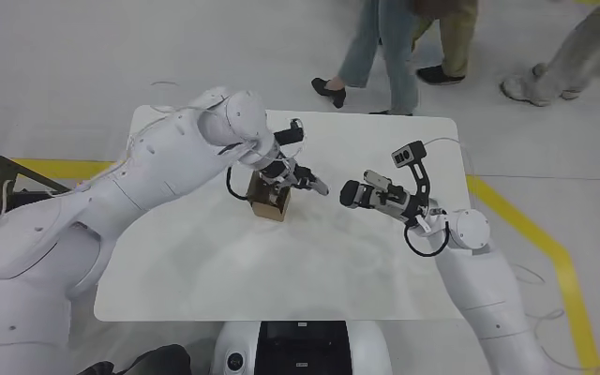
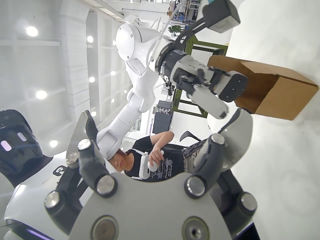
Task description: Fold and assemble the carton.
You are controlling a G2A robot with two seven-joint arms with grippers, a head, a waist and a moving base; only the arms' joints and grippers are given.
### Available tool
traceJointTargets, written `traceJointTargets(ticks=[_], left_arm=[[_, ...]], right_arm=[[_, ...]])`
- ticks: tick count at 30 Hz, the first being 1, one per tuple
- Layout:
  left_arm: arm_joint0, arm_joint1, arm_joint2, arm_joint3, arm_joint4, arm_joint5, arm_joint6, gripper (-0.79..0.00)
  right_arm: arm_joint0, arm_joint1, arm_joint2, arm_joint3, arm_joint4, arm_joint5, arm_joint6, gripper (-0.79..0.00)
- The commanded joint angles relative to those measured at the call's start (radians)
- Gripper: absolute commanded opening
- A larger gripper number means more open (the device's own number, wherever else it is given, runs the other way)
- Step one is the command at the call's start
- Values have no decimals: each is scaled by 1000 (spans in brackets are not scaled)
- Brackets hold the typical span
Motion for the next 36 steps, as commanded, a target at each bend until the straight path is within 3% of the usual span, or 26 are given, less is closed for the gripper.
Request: traceJointTargets(ticks=[1,9,17,20,26,33,36], left_arm=[[54,50,-72,-48,-31,-67,29,0],[303,205,-354,-191,-129,-341,112,0],[549,309,-623,-255,-144,-605,187,0],[623,333,-704,-275,-102,-664,240,0],[770,368,-831,-348,153,-741,452,0],[927,384,-930,-391,350,-889,651,0],[939,385,-938,-390,362,-907,667,0]], right_arm=[[6,-1,-9,1,-2,-1,-5,0],[27,-6,-45,3,-15,-5,-26,0],[33,-8,-64,-13,-34,-3,-47,0],[38,-9,-78,-16,-44,-2,-56,0],[47,-12,-98,-15,-63,-4,-72,0],[59,-16,-128,-15,-96,-26,-86,0],[72,-20,-149,-5,-110,-45,-87,0]])
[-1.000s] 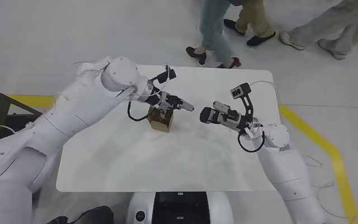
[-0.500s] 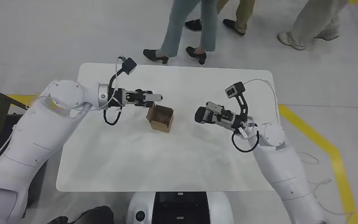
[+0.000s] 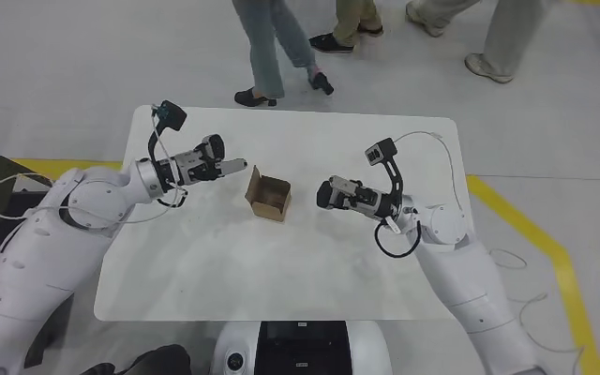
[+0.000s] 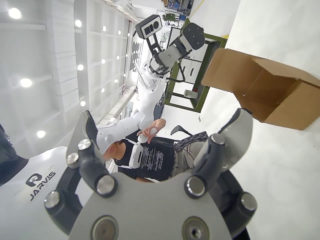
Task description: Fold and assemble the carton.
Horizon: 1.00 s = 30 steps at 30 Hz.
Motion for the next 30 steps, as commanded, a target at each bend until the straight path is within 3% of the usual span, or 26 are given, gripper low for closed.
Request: traceJointTargets(ticks=[1,12,17,22,30], left_arm=[[-2,0,1,0,-2,7,-5,0],[-2,0,1,0,-2,7,-5,0],[-1,-7,-13,33,32,23,64,0],[-29,-20,-10,127,121,-59,137,0],[-89,-38,-3,291,304,-357,254,0]], right_arm=[[11,-3,-14,10,-8,-9,1,0],[11,-3,-14,10,-8,-9,1,0],[13,1,-18,-29,-121,-11,-32,0],[23,3,-24,3,-227,-124,-56,0],[42,-3,-52,85,-372,-349,-138,0]])
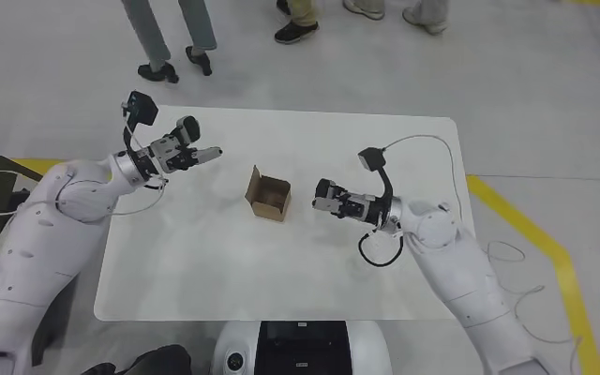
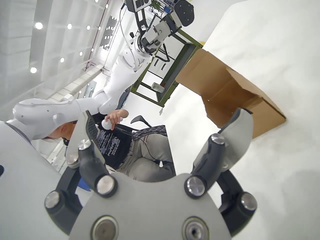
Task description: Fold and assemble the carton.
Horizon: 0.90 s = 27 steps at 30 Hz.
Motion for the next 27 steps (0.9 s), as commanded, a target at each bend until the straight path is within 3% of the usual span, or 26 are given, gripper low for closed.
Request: traceJointTargets(ticks=[1,7,13,23,27], left_arm=[[-18,-4,0,46,51,-86,22,0],[-66,-16,13,153,126,-211,50,0],[-81,-20,22,179,129,-214,39,0],[-81,-20,22,179,129,-214,39,0],[-81,-20,22,179,129,-214,39,0]], right_arm=[[6,-2,-5,26,-54,-47,-36,0],[38,-13,-36,91,-195,-145,-134,0],[76,-30,-73,129,-394,-209,-274,0],[78,-30,-76,127,-406,-207,-281,0],[109,-35,-103,121,-485,-208,-275,0]])
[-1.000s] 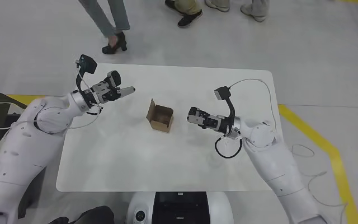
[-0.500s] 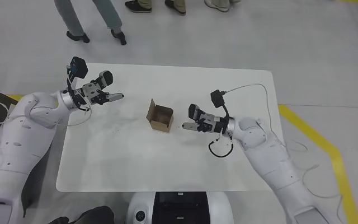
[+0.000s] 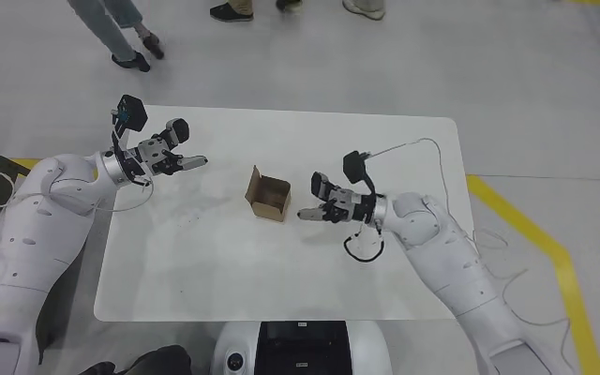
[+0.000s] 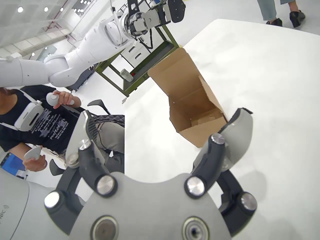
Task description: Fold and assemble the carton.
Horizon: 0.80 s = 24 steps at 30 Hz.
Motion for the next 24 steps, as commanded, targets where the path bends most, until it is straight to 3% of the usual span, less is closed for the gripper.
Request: traceJointTargets(ticks=[1,6,8,10,19,22,24], left_arm=[[0,0,0,0,0,0,0,0],[0,0,0,0,0,0,0,0],[0,0,0,0,0,0,0,0],[0,0,0,0,0,0,0,0],[0,0,0,0,0,0,0,0],[0,0,0,0,0,0,0,0],[0,0,0,0,0,0,0,0]], right_arm=[[32,-5,-22,22,-43,-13,3,0],[128,-31,-78,97,-215,-74,-94,0],[154,-43,-96,118,-294,-81,-167,-34],[178,-55,-118,139,-374,-73,-224,0],[281,-109,-215,257,-559,4,-369,0],[314,-124,-237,295,-584,32,-378,-74],[332,-134,-249,321,-593,53,-370,-179]])
